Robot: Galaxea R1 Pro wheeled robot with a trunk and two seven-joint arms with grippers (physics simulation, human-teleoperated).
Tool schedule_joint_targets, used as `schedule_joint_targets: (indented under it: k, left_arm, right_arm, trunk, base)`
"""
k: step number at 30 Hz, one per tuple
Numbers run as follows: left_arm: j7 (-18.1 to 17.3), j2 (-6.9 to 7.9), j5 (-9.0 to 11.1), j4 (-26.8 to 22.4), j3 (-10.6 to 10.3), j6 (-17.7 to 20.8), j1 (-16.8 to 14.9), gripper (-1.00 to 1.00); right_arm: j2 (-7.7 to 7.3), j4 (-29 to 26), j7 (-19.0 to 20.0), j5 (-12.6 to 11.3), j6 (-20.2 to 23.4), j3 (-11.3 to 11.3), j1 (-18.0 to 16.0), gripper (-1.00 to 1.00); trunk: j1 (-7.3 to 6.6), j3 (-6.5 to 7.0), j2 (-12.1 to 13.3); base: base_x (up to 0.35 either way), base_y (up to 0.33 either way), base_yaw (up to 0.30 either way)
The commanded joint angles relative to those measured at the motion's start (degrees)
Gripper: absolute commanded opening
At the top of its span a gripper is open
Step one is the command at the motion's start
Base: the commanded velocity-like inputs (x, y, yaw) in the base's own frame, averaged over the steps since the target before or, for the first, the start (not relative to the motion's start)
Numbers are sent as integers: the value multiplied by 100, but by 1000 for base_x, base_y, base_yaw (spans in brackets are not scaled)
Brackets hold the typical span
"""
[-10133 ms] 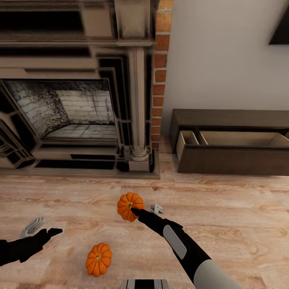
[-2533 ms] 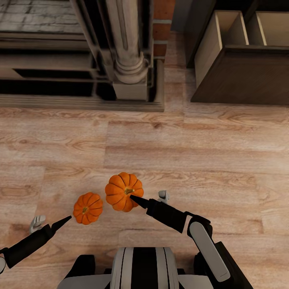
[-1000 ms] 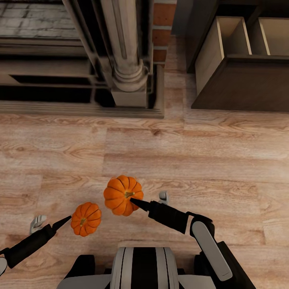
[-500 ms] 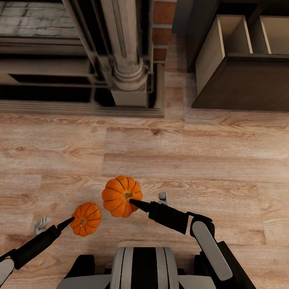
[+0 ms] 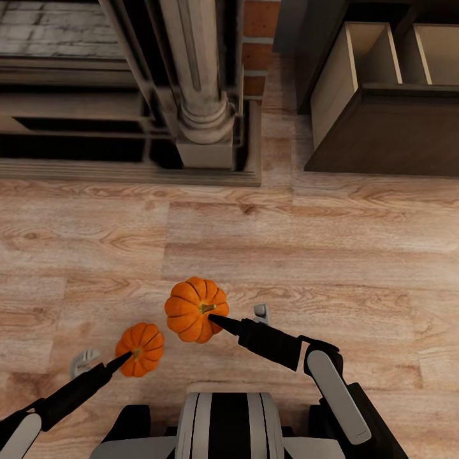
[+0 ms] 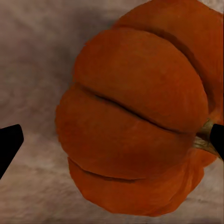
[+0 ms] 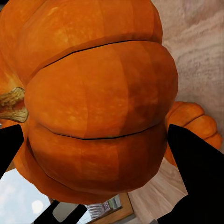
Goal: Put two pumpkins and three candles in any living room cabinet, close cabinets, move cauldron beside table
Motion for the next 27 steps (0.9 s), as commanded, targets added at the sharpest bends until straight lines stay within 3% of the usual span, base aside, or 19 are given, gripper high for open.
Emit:
schedule_joint_targets:
  k: [1, 27]
  left_arm:
    - [0, -18, -30, -7, 0, -1, 0, 100]
    - [1, -29, -52, -21, 2, 59, 0, 100]
  right_arm:
    - [0, -1, -16, -8, 2, 0, 0, -100]
    - [54, -1, -18, -8, 2, 8, 0, -100]
  trunk:
    - [0, 0, 0]
    - [0, 0, 0]
  base:
    - [0, 0, 0]
    - [0, 0, 0]
